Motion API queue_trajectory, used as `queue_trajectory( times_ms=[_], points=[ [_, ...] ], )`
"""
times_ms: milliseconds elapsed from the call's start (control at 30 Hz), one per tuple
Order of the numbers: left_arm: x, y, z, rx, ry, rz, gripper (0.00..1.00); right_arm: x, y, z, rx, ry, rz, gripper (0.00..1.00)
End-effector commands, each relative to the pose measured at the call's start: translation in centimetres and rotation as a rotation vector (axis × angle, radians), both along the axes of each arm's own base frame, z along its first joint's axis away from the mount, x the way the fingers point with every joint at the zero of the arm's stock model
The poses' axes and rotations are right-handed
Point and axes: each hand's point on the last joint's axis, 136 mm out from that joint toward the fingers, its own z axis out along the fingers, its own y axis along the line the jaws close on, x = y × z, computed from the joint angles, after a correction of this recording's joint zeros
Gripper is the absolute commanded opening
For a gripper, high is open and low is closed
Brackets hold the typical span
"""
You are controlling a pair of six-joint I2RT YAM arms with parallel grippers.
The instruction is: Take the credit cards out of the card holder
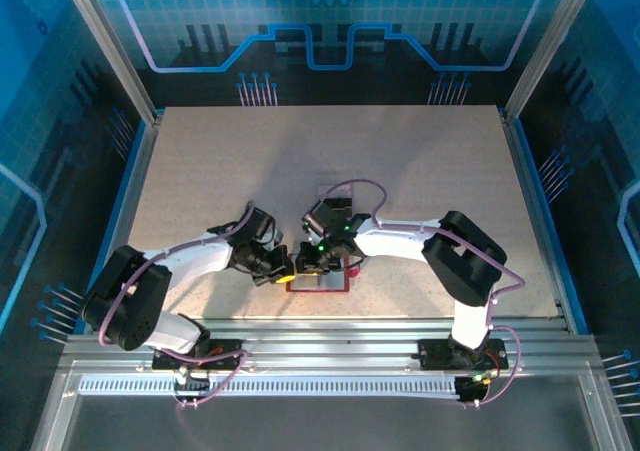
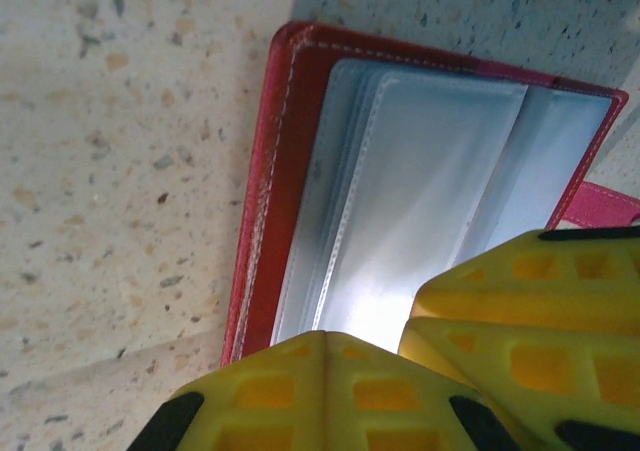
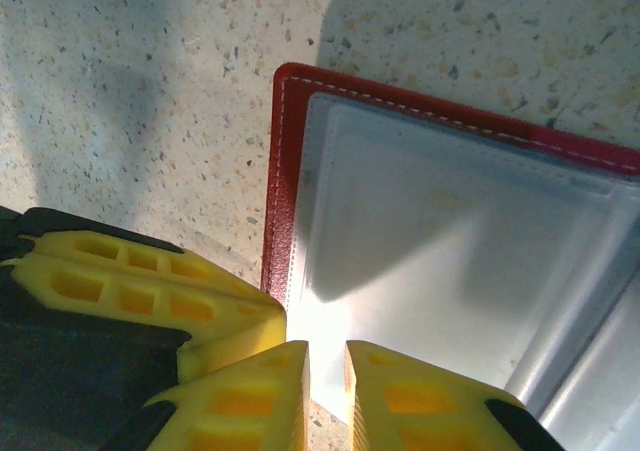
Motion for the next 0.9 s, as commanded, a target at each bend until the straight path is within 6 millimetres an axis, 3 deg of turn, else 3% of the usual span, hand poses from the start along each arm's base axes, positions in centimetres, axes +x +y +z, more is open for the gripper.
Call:
queue_trajectory(
  times_ms=[0,533,867],
  points=[
    [1.0,-0.1,0.3,0.006,-0.009,0.014,0.04,-0.2,0.4,-0.5,-0.019,0.016,-0.008,0.18],
    [0.9,0.7,0.3,0.024,-0.014,0.022,0.03,-0.6,-1.2,-1.2,-0.098,0.019,-0.026,0.28],
    [1.4,-0.2,0.8,-0.041,-0.010,0.044,0.03,-0.6,-2.2,-1.0,-0.140,0.007,-0.033,0.31]
  ],
)
